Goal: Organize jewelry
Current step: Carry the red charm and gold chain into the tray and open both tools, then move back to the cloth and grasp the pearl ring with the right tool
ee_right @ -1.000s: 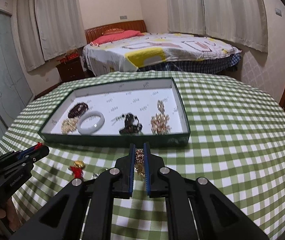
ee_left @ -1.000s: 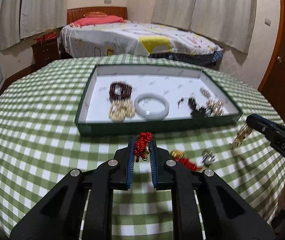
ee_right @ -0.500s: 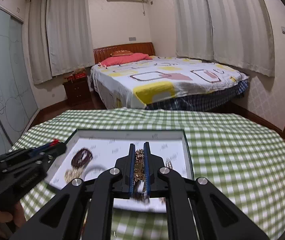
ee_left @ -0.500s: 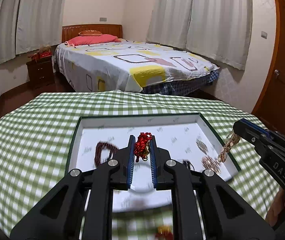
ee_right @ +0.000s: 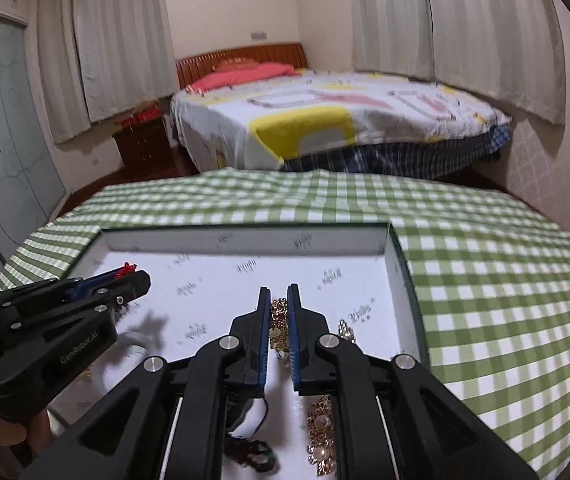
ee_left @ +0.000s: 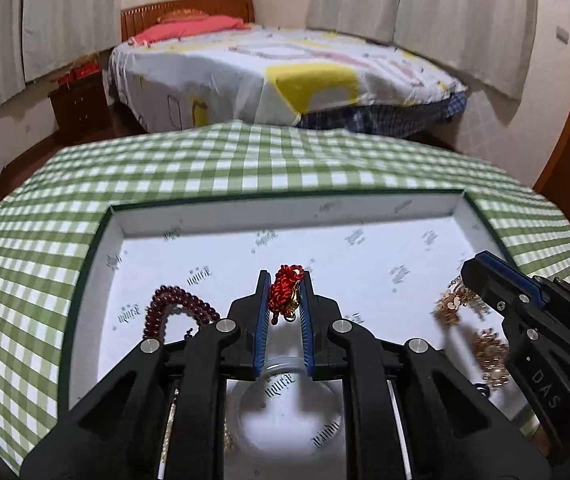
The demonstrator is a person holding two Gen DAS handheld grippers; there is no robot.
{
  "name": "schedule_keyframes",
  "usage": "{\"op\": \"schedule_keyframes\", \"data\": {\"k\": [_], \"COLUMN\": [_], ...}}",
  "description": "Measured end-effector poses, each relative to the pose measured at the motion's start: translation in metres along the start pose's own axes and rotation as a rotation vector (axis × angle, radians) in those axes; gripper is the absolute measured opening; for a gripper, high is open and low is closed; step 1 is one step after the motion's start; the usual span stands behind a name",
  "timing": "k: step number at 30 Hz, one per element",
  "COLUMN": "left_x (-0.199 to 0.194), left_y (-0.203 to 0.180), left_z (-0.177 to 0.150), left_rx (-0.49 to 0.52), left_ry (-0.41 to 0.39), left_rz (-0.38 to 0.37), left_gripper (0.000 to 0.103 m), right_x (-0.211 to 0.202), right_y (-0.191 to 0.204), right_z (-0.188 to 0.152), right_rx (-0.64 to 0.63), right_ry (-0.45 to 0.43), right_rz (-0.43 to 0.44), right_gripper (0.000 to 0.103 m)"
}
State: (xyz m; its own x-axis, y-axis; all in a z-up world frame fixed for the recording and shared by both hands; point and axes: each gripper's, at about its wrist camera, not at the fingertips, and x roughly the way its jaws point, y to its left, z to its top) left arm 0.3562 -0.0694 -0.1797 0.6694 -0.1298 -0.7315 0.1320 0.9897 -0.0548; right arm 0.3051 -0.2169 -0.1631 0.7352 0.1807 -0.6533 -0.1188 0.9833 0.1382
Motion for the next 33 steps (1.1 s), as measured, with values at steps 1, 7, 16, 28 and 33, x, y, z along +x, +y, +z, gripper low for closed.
{"op": "schedule_keyframes", "data": {"k": [1, 7, 16, 28, 33], "left_x": [0.004, 0.012, 0.017, -0.005, -0.030], "left_y": [0.001, -0.001, -0.001, 0.002, 0.002], "left_z": [0.000, -0.002, 0.001, -0.001, -0.004], "left_rx": [-0.002, -0.002, -0.006, -0.025, -0.019], "left_ry": [0.016, 0.066, 0.081, 0.013, -0.048], "left_rz": [0.000, 0.007, 0.004, -0.006, -0.001], "left_gripper": [0.014, 0.015, 0.017, 0.048, 0.052], "right_x": [0.002, 0.013, 0.012, -0.007, -0.027], "right_y": [-0.001, -0.006, -0.011, -0.011, -0.005], "right_z": [0.000, -0.003, -0.003, -0.003, -0.004], "right_rx": [-0.001, 0.009, 0.027, 0.025, 0.023], "right_ry": [0.009, 0.061, 0.061, 0.016, -0.020], "right_rz": [-0.003, -0.015, -0.018, -0.026, -0.026], "right_gripper": [0.009, 0.009, 0.021, 0.025, 0.025]}}
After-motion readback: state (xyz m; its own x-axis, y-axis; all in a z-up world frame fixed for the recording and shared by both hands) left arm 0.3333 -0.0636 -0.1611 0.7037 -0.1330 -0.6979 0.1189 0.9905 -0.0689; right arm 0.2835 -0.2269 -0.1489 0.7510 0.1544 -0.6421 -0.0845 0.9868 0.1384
